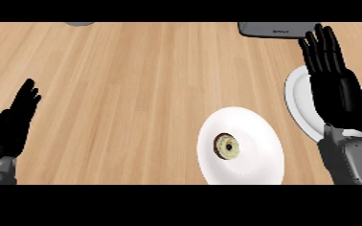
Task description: Pick the cupcake from the plate and place it in the plate
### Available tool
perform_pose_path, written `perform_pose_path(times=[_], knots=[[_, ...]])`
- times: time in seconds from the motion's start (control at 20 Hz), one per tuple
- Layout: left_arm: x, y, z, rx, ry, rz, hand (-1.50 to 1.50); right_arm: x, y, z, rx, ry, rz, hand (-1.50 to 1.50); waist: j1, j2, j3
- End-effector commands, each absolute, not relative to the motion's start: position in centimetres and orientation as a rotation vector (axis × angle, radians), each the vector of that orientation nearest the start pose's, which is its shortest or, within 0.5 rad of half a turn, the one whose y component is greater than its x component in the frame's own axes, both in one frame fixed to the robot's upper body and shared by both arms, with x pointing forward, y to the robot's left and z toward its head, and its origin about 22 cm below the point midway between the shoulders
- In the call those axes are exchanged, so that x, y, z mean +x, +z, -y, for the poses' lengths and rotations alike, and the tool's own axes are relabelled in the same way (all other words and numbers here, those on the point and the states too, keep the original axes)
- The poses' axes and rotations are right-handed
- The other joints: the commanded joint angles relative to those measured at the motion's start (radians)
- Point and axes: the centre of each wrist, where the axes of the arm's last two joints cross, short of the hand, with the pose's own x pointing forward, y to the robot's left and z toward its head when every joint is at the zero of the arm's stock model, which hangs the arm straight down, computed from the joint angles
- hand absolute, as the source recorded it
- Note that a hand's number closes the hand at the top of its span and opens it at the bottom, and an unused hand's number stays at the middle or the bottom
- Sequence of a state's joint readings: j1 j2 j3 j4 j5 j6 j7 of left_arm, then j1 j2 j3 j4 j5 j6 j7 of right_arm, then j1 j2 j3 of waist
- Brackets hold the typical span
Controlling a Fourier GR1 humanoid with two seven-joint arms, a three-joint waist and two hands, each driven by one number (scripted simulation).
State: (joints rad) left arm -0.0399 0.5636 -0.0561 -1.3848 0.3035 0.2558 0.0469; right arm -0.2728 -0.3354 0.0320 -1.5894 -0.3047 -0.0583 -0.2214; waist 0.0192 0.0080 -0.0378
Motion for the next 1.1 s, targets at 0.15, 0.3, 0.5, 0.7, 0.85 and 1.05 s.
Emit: perform_pose_path(times=[0.15, 0.3, 0.5, 0.7, 0.85, 1.05], knots=[[23.6, -1.0, -30.4, 0.217, 0.025, 1.238, 0.0, 30.8, 12.7, 29.6, 0.003, 0.122, 2.015, 1.5, -0.017, -0.009, 0.038], [23.9, -2.4, -28.7, 0.134, 0.01, 1.228, 0.0, 29.7, 13.3, 35.3, -0.535, 0.602, 1.818, 1.5, -0.07, 0.012, 0.004], [23.0, -3.8, -25.9, 0.013, -0.001, 1.191, 0.0, 28.3, 4.5, 31.8, -0.558, -0.04, 1.863, -1.5, -0.026, -0.005, 0.038], [24.3, -2.8, -23.1, -0.011, 0.021, 1.187, 0.0, 24.9, 1.1, 30.0, -0.409, -0.054, 1.988, -1.5, -0.026, -0.009, 0.039], [23.0, -3.3, -26.2, 0.0, -0.007, 1.185, 0.0, 23.8, 4.4, 31.8, -0.428, 0.052, 1.959, -1.5, -0.022, -0.009, 0.038], [23.8, -3.0, -26.1, 0.007, -0.012, 1.187, 0.0, 22.2, 4.3, 34.4, -0.459, 0.313, 1.819, -1.5, -0.024, -0.009, 0.037]])
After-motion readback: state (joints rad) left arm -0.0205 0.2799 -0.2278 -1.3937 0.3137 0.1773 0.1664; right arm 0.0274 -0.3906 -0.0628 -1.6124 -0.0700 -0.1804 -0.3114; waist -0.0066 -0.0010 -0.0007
